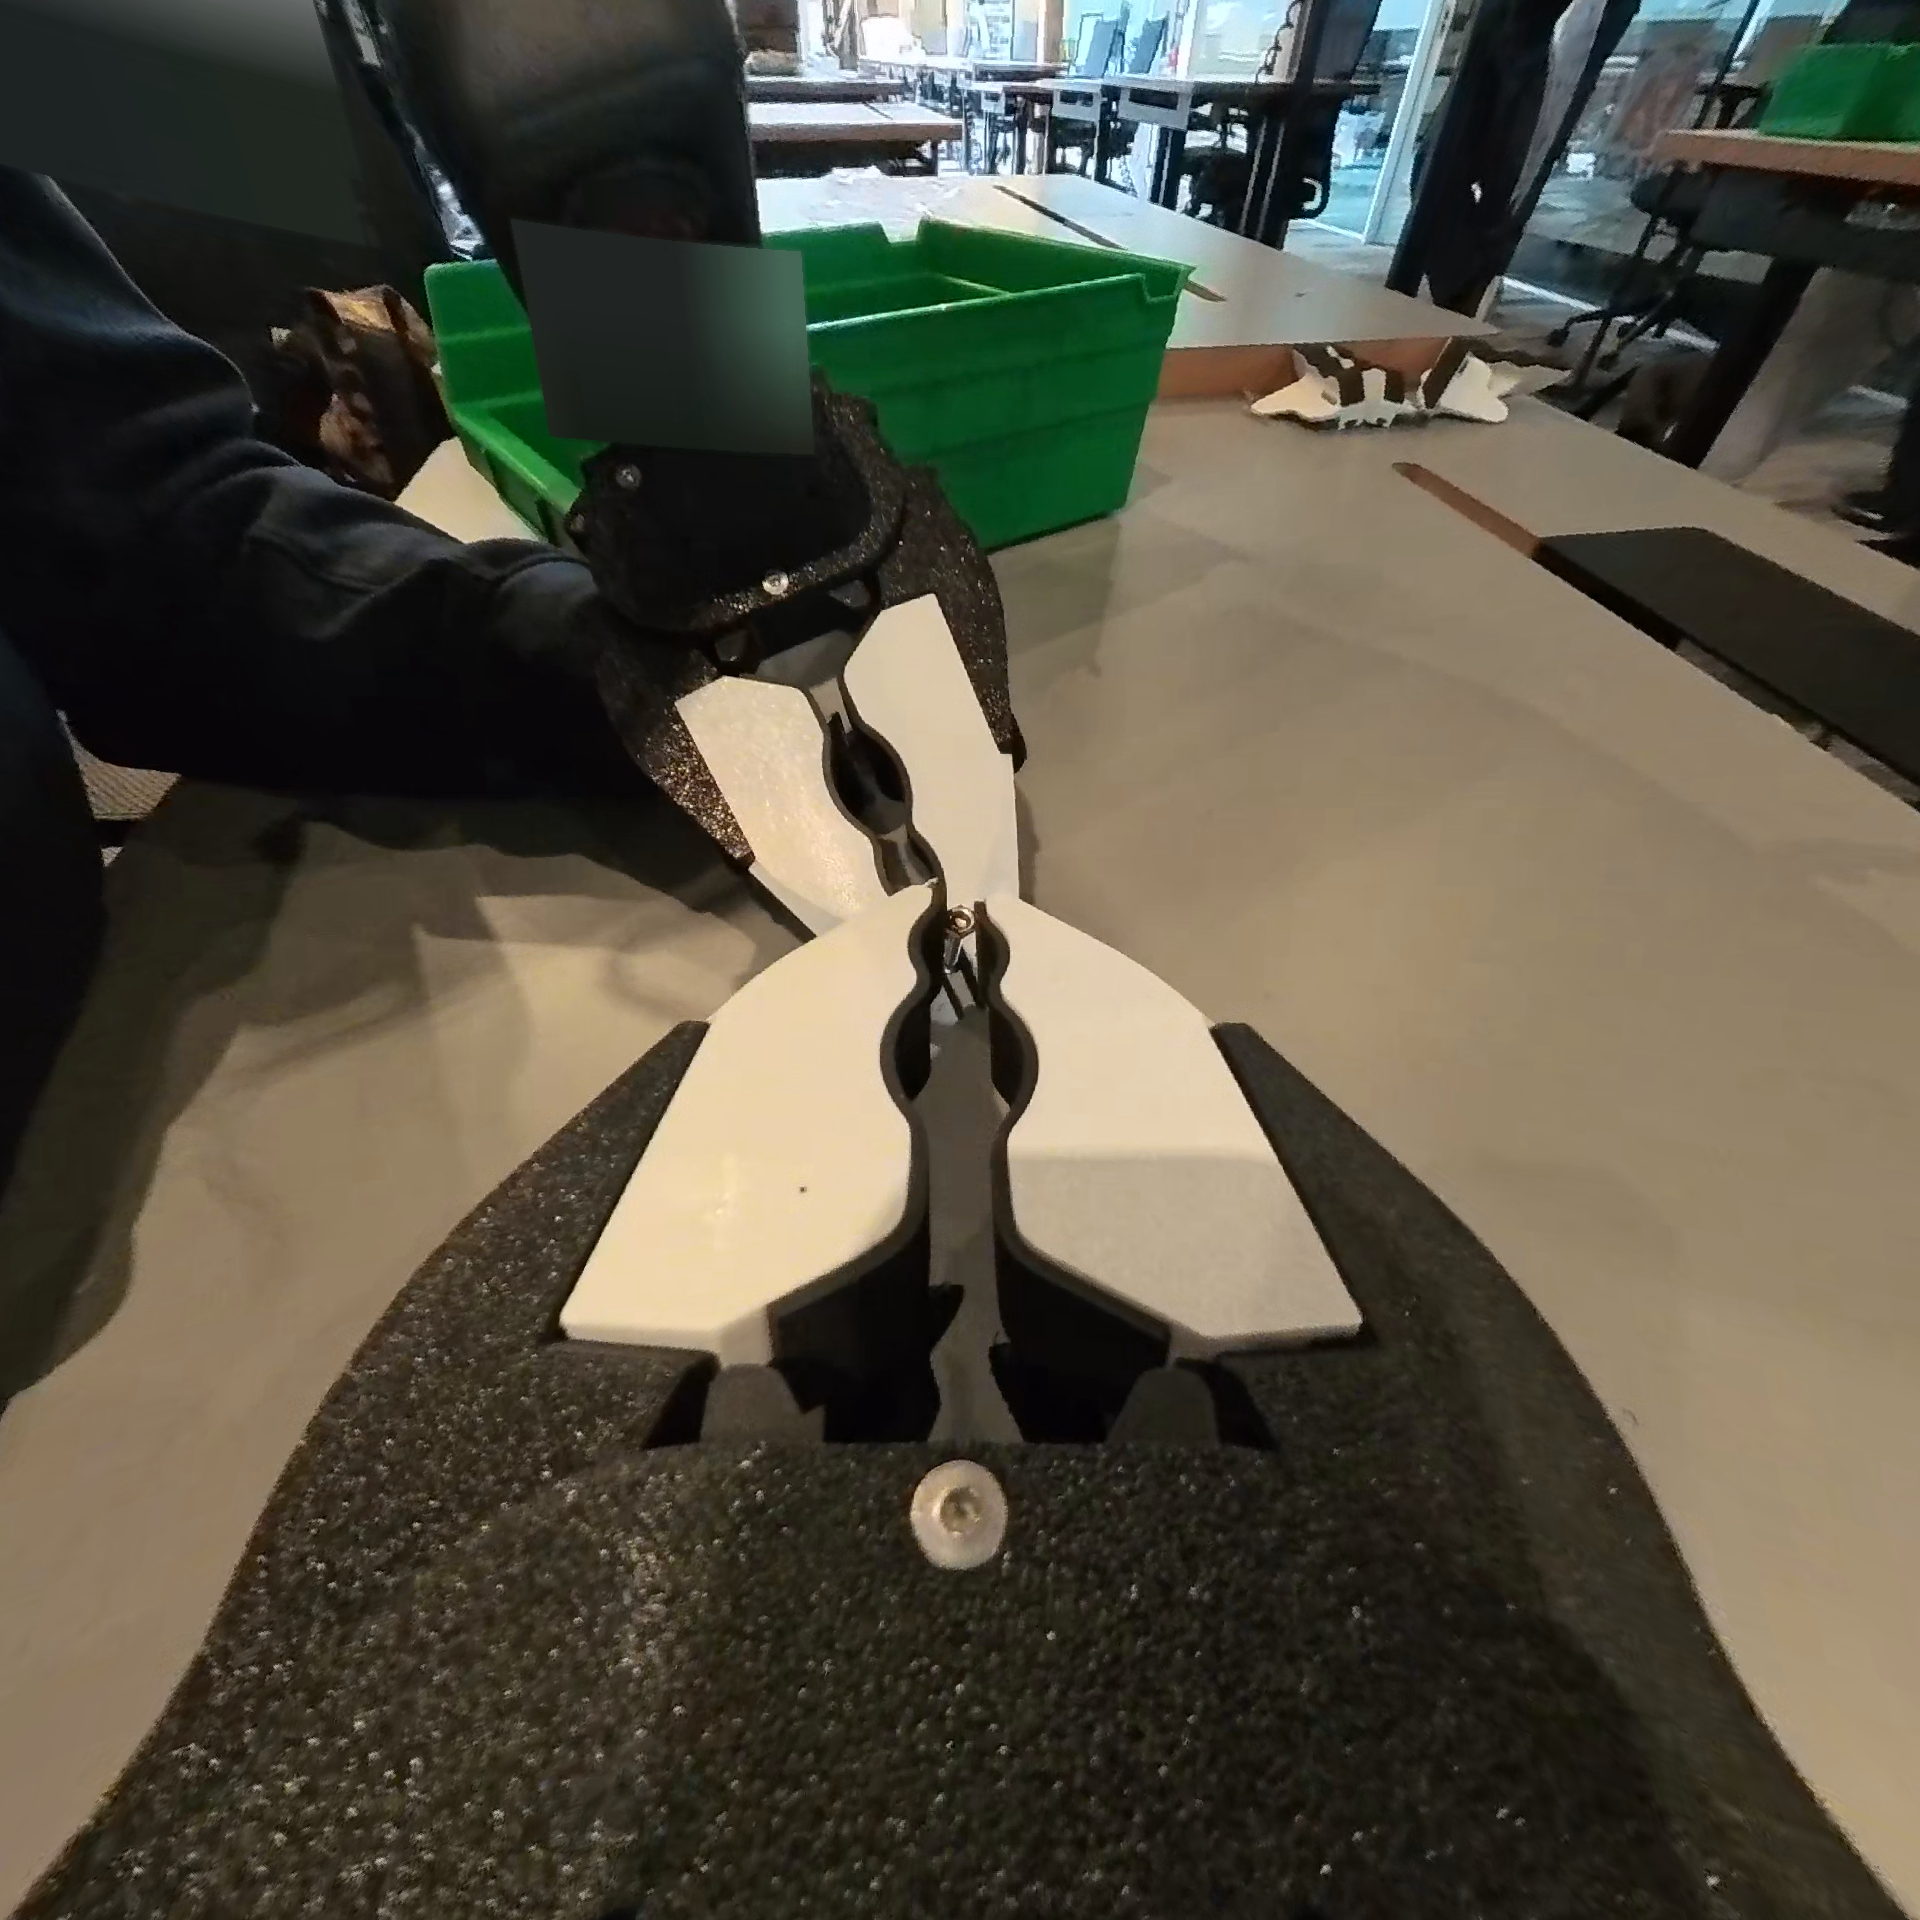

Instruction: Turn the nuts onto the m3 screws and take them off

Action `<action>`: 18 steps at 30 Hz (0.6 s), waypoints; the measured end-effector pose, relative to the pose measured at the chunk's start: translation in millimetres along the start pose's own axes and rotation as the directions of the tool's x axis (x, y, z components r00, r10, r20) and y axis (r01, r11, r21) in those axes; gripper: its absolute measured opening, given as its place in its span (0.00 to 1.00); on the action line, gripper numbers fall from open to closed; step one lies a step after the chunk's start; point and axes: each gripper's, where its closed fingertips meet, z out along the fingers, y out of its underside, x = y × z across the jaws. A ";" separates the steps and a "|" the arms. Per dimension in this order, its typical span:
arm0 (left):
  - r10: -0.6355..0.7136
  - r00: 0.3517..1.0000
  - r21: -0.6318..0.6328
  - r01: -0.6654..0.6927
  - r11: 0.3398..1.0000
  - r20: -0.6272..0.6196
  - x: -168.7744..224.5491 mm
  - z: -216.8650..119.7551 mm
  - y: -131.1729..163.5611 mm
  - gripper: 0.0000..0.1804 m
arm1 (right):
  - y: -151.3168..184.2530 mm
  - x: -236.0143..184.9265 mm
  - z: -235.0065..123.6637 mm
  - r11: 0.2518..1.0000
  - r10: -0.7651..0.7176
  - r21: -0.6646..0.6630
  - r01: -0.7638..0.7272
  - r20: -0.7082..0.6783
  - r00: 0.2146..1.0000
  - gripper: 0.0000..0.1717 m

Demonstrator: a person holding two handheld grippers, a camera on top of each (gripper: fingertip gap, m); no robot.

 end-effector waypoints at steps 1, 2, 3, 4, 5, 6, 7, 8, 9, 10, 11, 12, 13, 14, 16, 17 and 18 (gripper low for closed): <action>0.001 1.000 -0.001 -0.001 1.000 -0.001 0.1 0.1 0.1 0.02 | 0.2 -0.2 0.1 1.000 0.000 -0.001 0.000 0.001 1.000 0.03; 0.003 1.000 -0.003 -0.003 1.000 -0.001 0.5 0.3 0.3 0.02 | 0.3 -0.2 0.3 1.000 -0.001 -0.002 0.001 0.001 1.000 0.03; 0.004 1.000 -0.005 -0.004 1.000 -0.002 0.7 0.4 0.6 0.02 | 0.3 -0.4 0.4 1.000 -0.002 -0.003 0.002 0.001 1.000 0.03; 0.005 1.000 -0.006 -0.005 1.000 -0.002 0.9 0.5 0.7 0.02 | 0.5 -0.3 0.6 1.000 -0.003 -0.004 0.003 0.000 1.000 0.03; 0.006 1.000 -0.007 -0.006 1.000 -0.002 1.0 0.6 0.8 0.02 | 0.5 -0.3 0.7 1.000 -0.004 -0.004 0.004 -0.001 1.000 0.03; 0.005 1.000 -0.007 -0.005 1.000 -0.003 1.0 0.5 0.8 0.02 | 0.5 -0.3 0.7 1.000 -0.004 -0.004 0.004 -0.001 1.000 0.03; 0.005 1.000 -0.006 -0.005 1.000 -0.003 1.0 0.4 0.7 0.02 | 0.3 -0.4 0.6 1.000 -0.004 -0.003 0.004 0.000 1.000 0.03; 0.004 1.000 -0.005 -0.004 1.000 -0.003 1.0 0.3 0.7 0.02 | 0.2 -0.3 0.6 1.000 -0.004 -0.003 0.004 -0.001 1.000 0.03; 0.004 1.000 -0.005 -0.004 1.000 -0.004 1.1 0.3 0.6 0.02 | 0.2 -0.4 0.6 1.000 -0.004 -0.003 0.004 0.000 1.000 0.03; 0.003 1.000 -0.006 -0.003 1.000 -0.005 1.1 0.4 0.8 0.02 | 0.4 -0.4 0.7 1.000 -0.004 -0.004 0.004 0.000 1.000 0.04; 0.003 1.000 -0.006 -0.003 1.000 -0.005 1.0 0.5 0.8 0.02 | 0.4 -0.4 0.8 1.000 -0.005 -0.004 0.005 0.000 1.000 0.04; 0.003 1.000 -0.007 -0.003 1.000 -0.005 1.1 0.4 0.9 0.02 | 0.5 -0.4 0.7 1.000 -0.005 -0.004 0.005 0.000 1.000 0.04; 0.004 1.000 -0.008 -0.004 1.000 -0.005 1.2 0.5 0.9 0.02 | 0.5 -0.4 0.8 1.000 -0.005 -0.005 0.005 -0.001 1.000 0.04; 0.004 1.000 -0.008 -0.005 1.000 -0.005 1.3 0.6 1.1 0.02 | 0.6 -0.3 0.8 1.000 -0.004 -0.005 0.004 -0.001 1.000 0.04; 0.005 1.000 -0.009 -0.005 1.000 -0.006 1.4 0.6 1.2 0.02 | 0.4 -0.1 0.7 1.000 -0.004 -0.004 0.004 -0.001 1.000 0.04; 0.004 1.000 -0.010 -0.004 1.000 -0.006 1.4 0.7 1.4 0.02 | 0.2 -0.2 0.5 1.000 -0.003 -0.002 0.003 -0.001 1.000 0.05; 0.004 1.000 -0.009 -0.004 1.000 -0.005 1.3 0.6 1.3 0.02 | -0.2 -0.2 0.2 1.000 -0.002 0.001 0.002 0.000 1.000 0.05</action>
